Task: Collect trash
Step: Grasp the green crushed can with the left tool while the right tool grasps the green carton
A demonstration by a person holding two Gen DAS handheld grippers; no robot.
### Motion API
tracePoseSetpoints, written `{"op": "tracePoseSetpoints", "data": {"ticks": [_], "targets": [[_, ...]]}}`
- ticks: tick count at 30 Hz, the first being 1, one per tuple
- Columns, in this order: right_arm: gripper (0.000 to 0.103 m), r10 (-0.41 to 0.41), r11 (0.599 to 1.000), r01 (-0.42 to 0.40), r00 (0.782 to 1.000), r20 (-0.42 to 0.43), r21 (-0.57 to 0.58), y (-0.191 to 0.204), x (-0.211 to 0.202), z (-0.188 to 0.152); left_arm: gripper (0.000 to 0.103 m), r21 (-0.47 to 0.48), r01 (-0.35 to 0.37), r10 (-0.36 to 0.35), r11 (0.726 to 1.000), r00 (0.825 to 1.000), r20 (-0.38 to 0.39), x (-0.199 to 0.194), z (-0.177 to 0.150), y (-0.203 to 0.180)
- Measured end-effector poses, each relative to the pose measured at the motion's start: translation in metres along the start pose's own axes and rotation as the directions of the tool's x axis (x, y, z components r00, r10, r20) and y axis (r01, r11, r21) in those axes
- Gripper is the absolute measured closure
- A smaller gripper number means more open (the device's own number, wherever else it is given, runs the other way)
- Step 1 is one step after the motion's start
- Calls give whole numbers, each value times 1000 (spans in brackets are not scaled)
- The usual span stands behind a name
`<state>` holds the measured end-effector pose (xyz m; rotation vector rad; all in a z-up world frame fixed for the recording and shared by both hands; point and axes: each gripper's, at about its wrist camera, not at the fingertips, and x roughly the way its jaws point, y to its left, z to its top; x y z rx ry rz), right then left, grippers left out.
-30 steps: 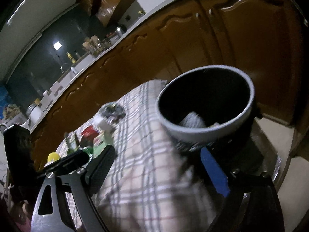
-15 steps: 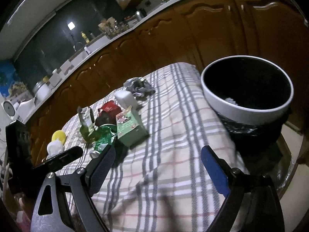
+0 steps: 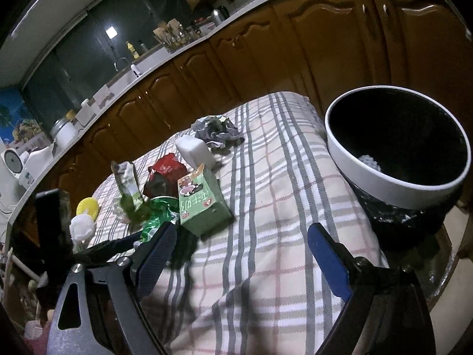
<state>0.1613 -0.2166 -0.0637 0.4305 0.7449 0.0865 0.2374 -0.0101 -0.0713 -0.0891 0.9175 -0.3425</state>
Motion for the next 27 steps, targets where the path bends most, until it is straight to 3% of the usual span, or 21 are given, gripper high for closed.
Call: {"op": "tracePoseSetpoints", "data": {"ticks": [4,5,15,21,22,23,24,27], "targets": [[12,14,1000,-14,1000,-15,5,0,10,6,34,3,9,-9,1000,1000,9,4,-2,4],[13,19,1000,-19,1000,-18,1,2,13,7,44,5,14,-14,1000,1000,12,2,-3,7],[22,39,989,-53,995,-97,-140,34,52,19,44,-25,61,-60,998,998,29,-35,-32,41],[23,-23,948,-30,986,-163,-316,68,91,19,44,-27,110,-110,994,994,23,-45,-38,46],[25,-35,942,-24,985,-167,-336,70,95,18,44,-26,114,-113,993,993,25,-47,-38,47],[34,-52,934,-15,983,-176,-358,73,101,17,44,-23,117,-116,993,993,27,-49,-38,46],[51,-65,930,-10,980,-190,-369,73,107,15,44,-20,120,-120,993,992,30,-50,-38,45],[52,-65,937,-5,980,-187,-351,67,105,14,44,-8,136,-135,991,990,41,-54,-38,39]]}}
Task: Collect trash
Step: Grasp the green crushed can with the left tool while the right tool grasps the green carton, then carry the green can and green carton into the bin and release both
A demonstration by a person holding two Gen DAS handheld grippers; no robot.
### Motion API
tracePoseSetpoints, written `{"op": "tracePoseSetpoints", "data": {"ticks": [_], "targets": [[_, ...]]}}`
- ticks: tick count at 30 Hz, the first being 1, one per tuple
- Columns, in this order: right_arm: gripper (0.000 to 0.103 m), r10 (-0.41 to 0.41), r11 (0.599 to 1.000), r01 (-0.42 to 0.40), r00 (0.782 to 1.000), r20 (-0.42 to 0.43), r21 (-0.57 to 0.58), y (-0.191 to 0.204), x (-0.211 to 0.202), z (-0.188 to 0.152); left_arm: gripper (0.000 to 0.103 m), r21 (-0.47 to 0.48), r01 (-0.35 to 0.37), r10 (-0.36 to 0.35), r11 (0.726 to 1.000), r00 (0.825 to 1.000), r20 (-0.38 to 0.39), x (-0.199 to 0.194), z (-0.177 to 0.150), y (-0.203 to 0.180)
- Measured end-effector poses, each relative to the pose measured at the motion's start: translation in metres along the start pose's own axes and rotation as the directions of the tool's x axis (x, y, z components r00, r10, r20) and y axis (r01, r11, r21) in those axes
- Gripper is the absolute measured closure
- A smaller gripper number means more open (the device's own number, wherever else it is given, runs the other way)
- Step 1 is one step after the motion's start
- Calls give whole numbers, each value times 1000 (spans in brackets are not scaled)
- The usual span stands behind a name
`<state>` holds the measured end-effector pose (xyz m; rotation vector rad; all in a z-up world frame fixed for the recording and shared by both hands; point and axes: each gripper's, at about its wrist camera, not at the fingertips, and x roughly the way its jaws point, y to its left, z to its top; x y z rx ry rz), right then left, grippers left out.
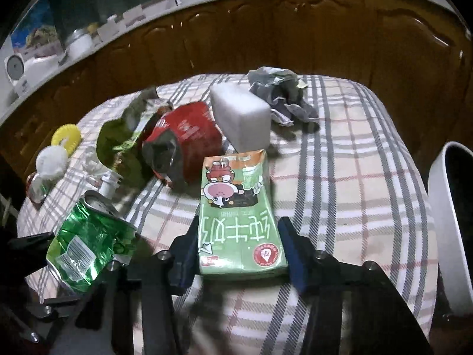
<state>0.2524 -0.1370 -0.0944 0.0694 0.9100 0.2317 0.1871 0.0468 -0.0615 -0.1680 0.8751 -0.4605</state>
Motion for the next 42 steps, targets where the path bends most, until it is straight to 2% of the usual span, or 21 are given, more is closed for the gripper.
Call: {"op": "tracePoseSetpoints", "data": {"ticks": [5,13,23,31,42], "targets": [[52,-8,998,3,997,71,62,-15,-36,-15,44,36,27,-27,999,1000,10,0,3,-17],[52,-26,978,-7,988,154,210,-65,-97,-42,44,108,72,-74,992,997,13,9,11,-52],[52,-132,945,63,971,198,322,-121,-150,-67,44,193,125,-130,973,991,16,25,30,-106],[52,-181,923,86,957,225,376,-155,-170,-69,44,227,153,-155,962,988,-7,58,56,-136],[52,-192,899,83,958,215,431,-194,-165,-64,44,265,159,-153,951,987,-44,112,92,-168]]}}
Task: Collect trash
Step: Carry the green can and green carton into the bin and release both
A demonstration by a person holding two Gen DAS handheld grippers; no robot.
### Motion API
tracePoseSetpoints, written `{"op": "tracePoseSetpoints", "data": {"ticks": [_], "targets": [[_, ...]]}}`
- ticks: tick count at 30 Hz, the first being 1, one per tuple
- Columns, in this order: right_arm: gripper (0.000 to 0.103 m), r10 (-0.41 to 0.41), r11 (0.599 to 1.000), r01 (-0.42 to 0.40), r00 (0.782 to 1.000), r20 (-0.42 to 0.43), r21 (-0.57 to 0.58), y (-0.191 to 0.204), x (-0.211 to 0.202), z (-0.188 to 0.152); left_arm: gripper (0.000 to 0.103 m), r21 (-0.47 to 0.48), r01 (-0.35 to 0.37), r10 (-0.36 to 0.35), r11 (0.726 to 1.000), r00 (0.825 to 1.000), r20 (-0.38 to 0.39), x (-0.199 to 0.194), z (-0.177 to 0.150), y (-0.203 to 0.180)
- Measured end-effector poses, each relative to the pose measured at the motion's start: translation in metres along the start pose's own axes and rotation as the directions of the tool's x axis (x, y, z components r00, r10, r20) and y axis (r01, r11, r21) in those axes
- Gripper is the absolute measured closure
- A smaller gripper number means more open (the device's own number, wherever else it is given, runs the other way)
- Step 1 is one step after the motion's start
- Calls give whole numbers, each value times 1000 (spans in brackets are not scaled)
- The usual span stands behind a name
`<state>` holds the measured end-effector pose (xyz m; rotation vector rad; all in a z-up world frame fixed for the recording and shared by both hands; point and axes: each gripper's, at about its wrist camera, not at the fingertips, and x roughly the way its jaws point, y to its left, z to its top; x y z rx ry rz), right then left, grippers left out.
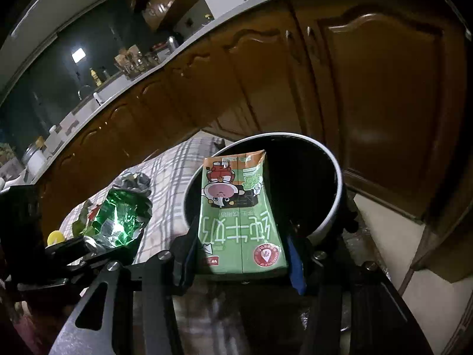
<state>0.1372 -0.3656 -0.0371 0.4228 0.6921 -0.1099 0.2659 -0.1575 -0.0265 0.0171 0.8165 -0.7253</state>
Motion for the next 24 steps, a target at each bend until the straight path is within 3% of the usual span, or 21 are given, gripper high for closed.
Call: {"op": "tracePoseSetpoints", "data": {"ticks": [11,24], "targets": [[52,-19,1000,19,1000,-16,22,-21,17,18,44,58,-14,17,998,999,-44,48,41,-19],[52,-32,999,34,998,-54,32,-37,42,36,43,24,-2,4,1000,995,-102,90,59,-16]]}}
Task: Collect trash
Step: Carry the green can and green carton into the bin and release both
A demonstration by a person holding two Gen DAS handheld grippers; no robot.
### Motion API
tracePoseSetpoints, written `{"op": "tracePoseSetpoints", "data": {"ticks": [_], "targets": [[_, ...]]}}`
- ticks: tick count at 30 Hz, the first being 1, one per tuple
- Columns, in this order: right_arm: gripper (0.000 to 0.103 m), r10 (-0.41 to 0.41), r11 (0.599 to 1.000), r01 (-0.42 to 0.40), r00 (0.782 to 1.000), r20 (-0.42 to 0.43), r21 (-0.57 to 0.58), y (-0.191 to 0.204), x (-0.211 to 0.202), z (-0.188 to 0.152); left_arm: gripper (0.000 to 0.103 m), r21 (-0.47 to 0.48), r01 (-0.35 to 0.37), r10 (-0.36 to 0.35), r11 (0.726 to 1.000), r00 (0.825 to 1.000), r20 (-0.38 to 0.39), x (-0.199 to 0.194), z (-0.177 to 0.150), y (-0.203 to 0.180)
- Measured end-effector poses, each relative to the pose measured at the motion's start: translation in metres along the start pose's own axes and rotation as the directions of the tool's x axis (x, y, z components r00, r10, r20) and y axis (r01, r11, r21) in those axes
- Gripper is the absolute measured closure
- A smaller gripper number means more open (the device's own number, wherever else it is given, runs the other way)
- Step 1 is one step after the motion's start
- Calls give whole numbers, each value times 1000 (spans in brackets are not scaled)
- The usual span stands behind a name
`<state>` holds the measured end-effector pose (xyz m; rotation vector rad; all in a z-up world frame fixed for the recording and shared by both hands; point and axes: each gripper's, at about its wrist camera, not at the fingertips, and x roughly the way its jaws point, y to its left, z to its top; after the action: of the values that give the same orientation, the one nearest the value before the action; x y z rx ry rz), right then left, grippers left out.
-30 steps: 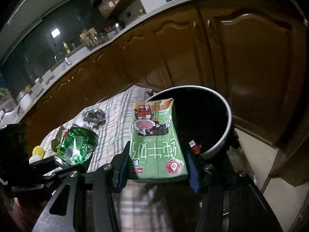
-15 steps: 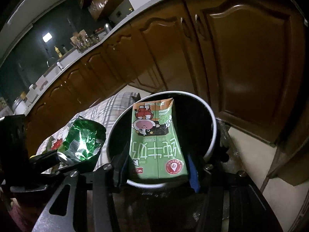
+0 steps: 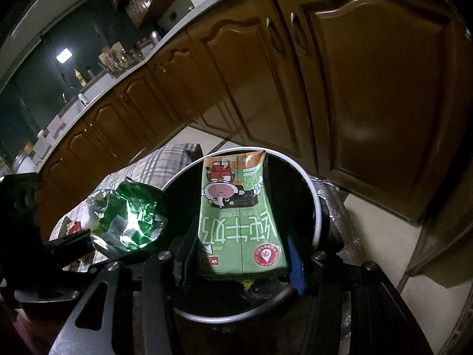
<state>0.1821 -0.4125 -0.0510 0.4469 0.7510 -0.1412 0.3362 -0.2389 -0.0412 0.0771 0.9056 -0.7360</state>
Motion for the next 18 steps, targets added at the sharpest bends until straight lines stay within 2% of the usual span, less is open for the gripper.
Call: {"op": "tracePoseSetpoints", "data": {"ticks": [2,5,7,11,16,18], "targets": [[52,-2,1000,2,1000,-2,5,-3,2,2,42,-7,-7,7,1000,1000,-6,4,2,1],[49,17,1000,-17,1000,-3,17,-5,4,4,33,-21,10,-10,1000,1000,-10,7,4,1],[48,26,999,-26,1000,2,31,-8,3,5,27,-20,-4,4,1000,1000,-4,6,4,1],[44,34,998,-35,999,15,58,-14,-2,4,26,-14,-13,14,1000,1000,17,-5,-5,1],[42,46,996,-49,998,34,76,-11,-12,-1,25,-73,-11,14,997,999,39,-27,-32,14],[31,60,995,-63,997,41,79,-6,-17,-8,25,-103,-14,19,995,999,45,-37,-48,21]]}}
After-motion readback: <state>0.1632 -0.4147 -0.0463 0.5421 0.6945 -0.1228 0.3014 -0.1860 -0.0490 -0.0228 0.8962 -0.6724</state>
